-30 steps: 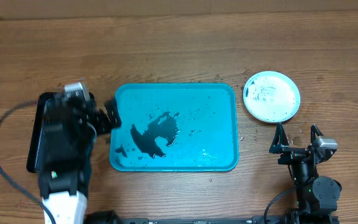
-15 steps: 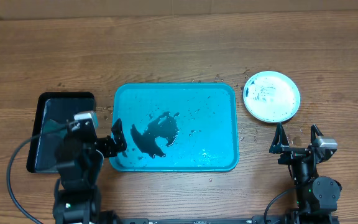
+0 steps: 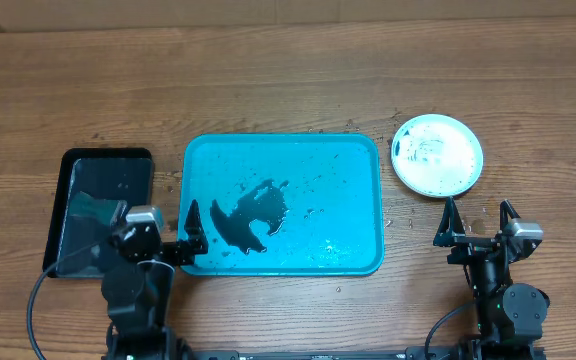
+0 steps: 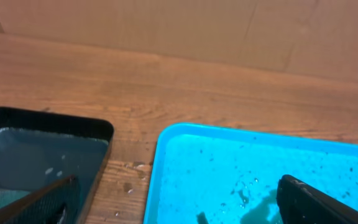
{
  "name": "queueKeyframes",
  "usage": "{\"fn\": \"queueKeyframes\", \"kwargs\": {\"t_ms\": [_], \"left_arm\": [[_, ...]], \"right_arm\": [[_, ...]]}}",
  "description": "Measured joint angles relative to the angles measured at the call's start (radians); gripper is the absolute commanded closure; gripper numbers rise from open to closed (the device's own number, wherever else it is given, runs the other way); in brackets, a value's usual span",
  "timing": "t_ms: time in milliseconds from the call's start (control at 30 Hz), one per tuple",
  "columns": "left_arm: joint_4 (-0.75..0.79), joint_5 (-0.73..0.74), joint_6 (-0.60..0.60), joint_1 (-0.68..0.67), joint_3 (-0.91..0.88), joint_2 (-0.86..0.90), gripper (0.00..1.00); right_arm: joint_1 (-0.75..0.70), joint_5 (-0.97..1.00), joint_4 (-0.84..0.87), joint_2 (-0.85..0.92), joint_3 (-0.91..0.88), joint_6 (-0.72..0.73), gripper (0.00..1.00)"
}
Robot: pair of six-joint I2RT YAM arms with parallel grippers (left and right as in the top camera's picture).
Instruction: Clean dirty plates on tray and stack at the side
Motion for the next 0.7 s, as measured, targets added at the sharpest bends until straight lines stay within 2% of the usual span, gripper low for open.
{"fn": "queueKeyframes", "kwargs": {"t_ms": [267,700], "left_arm": [[0.046,0.0,0.0,-0.009,-0.107,-0.112,0.0],[-0.026,-0.118,0.0,-0.147,-0.123,-0.274,0.0]], "right_arm": [[0.0,0.0,0.0,0.0,0.0,0.0,0.0],[0.0,0.0,0.0,0.0,0.0,0.0,0.0]]}}
